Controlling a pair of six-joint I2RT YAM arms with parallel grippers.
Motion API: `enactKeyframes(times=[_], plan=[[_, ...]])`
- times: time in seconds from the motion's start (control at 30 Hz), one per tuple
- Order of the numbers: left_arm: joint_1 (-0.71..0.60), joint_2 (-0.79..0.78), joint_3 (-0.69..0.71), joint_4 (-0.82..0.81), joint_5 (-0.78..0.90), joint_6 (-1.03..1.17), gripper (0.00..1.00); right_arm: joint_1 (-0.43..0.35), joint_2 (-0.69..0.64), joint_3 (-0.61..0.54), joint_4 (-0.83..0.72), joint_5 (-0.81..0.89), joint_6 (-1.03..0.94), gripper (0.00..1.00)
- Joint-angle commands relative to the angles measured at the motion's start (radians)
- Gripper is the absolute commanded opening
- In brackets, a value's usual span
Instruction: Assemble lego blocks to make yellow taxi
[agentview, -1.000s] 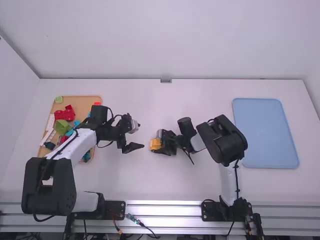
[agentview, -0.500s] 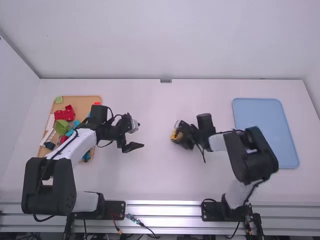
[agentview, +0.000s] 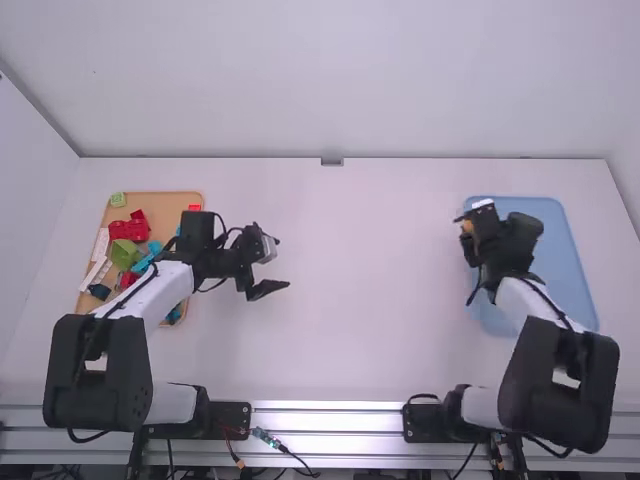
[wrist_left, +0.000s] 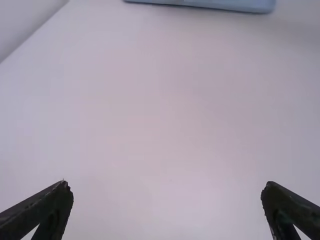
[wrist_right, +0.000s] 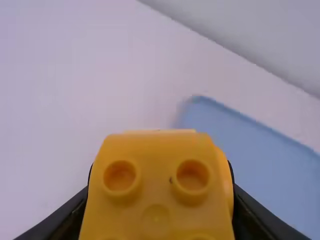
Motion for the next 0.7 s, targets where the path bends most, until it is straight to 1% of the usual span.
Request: enactKeyframes(times=[0.0,0.03,0.07,0.1,0.13,0.17,0.2,0.3,0.37,0.4,0.47,0.53,0.57,0.6,0.63,0.67], plan=[[-0.001,-0.023,-0.01,0.01,0.019,-0.044,0.99,-0.089,0.026,0.0,0.025,-0.101,0.043,0.32],[-0.002,-0.023,-0.01,0.018,0.022,-0.044,0.99,-0.133,0.055,0.0,0.053,-0.145,0.043,0.38],[-0.002,-0.023,-0.01,0.023,0.022,-0.044,0.99,-0.172,0.089,0.0,0.085,-0.181,0.051,0.41],[-0.002,-0.023,-0.01,0.027,0.022,-0.044,0.99,-0.201,0.125,0.0,0.123,-0.198,0.075,0.43],[-0.002,-0.023,-0.01,0.028,0.022,-0.044,0.99,-0.21,0.137,0.0,0.135,-0.202,0.085,0.43],[-0.002,-0.023,-0.01,0.03,0.022,-0.044,0.99,-0.233,0.175,0.0,0.171,-0.206,0.108,0.43],[-0.002,-0.023,-0.01,0.033,0.022,-0.046,0.99,-0.252,0.227,0.001,0.214,-0.206,0.134,0.45],[-0.002,-0.023,-0.01,0.049,0.019,-0.082,0.99,-0.26,0.308,0.013,0.256,-0.205,0.143,0.46],[-0.002,-0.023,-0.01,0.051,0.019,-0.084,0.99,-0.262,0.37,0.043,0.256,-0.201,0.145,0.44],[-0.002,-0.023,-0.01,0.051,0.019,-0.085,0.99,-0.261,0.393,0.058,0.253,-0.198,0.149,0.46],[-0.002,-0.023,-0.01,0.051,0.019,-0.086,0.99,-0.261,0.412,0.073,0.252,-0.179,0.166,0.56],[-0.002,-0.023,-0.01,0.047,0.017,-0.085,0.99,-0.261,0.427,0.088,0.251,-0.146,0.173,0.69],[-0.002,-0.023,-0.01,0.047,0.018,-0.085,0.99,-0.261,0.427,0.091,0.249,-0.135,0.172,0.74],[-0.002,-0.023,-0.01,0.047,0.018,-0.085,0.99,-0.261,0.427,0.095,0.237,-0.125,0.172,0.82],[-0.002,-0.023,-0.01,0.047,0.018,-0.085,0.99,-0.263,0.427,0.105,0.222,-0.123,0.173,0.95],[-0.002,-0.023,-0.01,0.048,0.017,-0.084,0.99,-0.262,0.427,0.115,0.2,-0.123,0.173,0.99]])
